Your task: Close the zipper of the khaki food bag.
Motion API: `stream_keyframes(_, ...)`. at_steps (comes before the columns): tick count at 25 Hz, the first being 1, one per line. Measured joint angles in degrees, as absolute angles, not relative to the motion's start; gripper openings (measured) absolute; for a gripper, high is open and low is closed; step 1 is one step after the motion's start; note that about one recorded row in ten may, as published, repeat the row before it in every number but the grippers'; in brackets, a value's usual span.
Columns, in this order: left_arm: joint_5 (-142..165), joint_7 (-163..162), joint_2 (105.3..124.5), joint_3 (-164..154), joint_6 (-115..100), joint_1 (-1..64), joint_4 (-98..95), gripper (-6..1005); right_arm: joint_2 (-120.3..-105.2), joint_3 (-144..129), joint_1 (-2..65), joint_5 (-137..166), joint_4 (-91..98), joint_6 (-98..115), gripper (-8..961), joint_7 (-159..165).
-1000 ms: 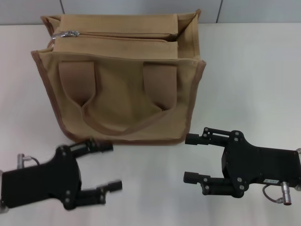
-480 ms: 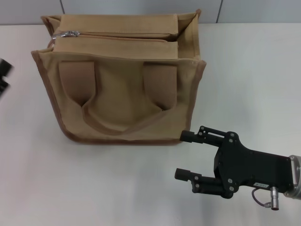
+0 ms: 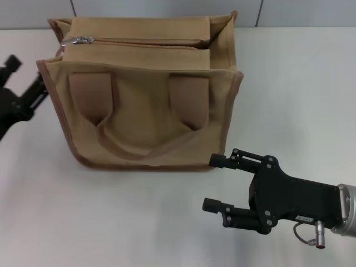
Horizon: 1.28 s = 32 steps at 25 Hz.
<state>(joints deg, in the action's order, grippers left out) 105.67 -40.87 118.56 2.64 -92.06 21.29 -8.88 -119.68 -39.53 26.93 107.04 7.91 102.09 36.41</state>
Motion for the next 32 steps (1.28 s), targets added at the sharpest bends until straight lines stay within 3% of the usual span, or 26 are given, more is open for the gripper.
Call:
stream_keyframes(20,105.3,-38.8,118.94,-1.5,-95.7,26.9,-6.7,822,-119.86,-39.4,30.0,107.0,2.9,99.0,726,33.8)
stream_keyframes(32,105.2,-39.2,118.93,1.2,-93.7,27.0,-4.7,820,-119.89,-37.7,30.6,107.0,2.6,97.7,725,33.8)
